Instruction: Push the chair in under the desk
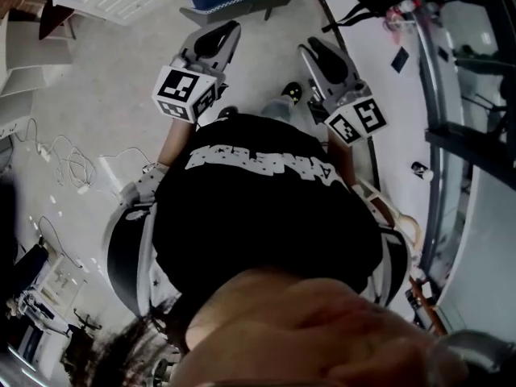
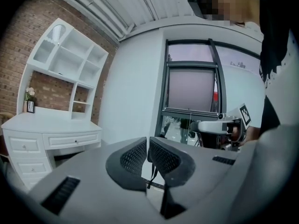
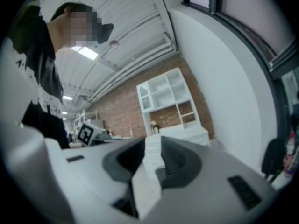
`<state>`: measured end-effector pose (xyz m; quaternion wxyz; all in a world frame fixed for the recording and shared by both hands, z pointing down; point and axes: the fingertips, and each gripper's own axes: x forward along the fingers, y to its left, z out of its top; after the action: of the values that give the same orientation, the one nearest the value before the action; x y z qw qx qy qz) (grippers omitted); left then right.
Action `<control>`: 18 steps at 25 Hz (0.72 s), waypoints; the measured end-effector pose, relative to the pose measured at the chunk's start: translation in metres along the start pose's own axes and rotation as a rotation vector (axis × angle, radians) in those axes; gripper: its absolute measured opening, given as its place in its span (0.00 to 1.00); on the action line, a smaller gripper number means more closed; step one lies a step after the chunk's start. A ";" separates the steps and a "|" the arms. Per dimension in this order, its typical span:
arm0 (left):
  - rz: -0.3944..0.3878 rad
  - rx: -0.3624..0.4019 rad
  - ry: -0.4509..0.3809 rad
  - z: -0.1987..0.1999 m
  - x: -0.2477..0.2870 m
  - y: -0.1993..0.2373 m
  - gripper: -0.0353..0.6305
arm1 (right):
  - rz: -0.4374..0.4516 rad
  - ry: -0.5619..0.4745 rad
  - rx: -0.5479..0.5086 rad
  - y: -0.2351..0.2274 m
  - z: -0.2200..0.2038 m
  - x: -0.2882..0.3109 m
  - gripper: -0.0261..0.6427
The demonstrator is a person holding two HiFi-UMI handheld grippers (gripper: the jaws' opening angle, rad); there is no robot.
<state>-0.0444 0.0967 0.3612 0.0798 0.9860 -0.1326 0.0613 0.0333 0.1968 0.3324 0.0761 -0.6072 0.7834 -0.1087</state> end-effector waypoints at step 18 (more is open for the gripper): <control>0.237 0.042 0.062 -0.008 0.084 -0.025 0.15 | 0.237 0.090 -0.039 -0.116 -0.003 0.000 0.22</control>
<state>0.0416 0.1004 0.3778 0.0555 0.9625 -0.2443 0.1036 0.1411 0.1689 0.3664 0.0414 -0.5061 0.8543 -0.1111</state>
